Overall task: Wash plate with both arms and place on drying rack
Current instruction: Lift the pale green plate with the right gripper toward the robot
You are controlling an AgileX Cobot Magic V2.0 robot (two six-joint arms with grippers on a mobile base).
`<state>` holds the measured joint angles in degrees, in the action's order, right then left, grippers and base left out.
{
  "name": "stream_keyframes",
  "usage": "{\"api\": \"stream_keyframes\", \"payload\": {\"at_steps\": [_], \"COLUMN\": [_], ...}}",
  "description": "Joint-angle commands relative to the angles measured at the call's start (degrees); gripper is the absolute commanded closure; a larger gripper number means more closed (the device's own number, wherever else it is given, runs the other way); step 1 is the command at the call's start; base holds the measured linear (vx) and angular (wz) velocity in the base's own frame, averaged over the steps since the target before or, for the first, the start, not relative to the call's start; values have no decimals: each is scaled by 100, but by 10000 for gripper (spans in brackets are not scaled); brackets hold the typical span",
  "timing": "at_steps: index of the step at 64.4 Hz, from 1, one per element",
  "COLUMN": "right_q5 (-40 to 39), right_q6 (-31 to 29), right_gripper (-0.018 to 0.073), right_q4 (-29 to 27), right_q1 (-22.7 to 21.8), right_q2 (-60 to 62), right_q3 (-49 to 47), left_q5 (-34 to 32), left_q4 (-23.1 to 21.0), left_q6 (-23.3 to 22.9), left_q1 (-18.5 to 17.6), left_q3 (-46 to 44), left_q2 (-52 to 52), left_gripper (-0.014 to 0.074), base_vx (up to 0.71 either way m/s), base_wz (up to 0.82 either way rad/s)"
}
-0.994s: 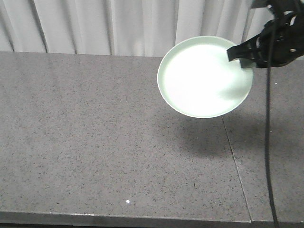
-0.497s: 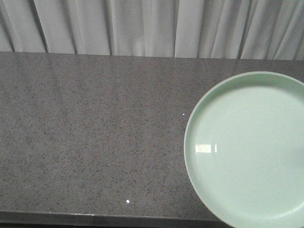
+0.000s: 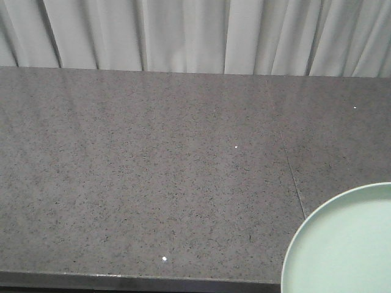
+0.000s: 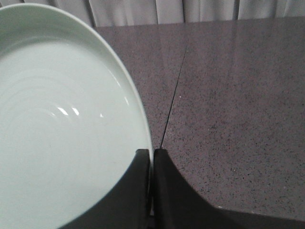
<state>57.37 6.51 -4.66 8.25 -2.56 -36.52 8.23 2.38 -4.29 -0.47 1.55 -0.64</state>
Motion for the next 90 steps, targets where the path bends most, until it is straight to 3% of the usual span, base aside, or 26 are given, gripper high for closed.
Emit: {"api": "stream_keyframes", "payload": {"at_steps": [1, 90], "right_q5": [-470, -217], "right_q6": [32, 33], "right_gripper": [564, 564], "right_q4": [44, -29], "right_q1": [-15, -15], "right_q2": [60, 82], "right_q3": [-114, -114], "left_q5": [-452, -452], "left_q4": [-10, -10], "left_q6": [-66, -66], "left_q1": [-15, -15], "left_q3": [87, 87], "left_q2": [-91, -91], "left_gripper": [601, 601], "base_vx": [0, 0], "base_wz": [0, 1]}}
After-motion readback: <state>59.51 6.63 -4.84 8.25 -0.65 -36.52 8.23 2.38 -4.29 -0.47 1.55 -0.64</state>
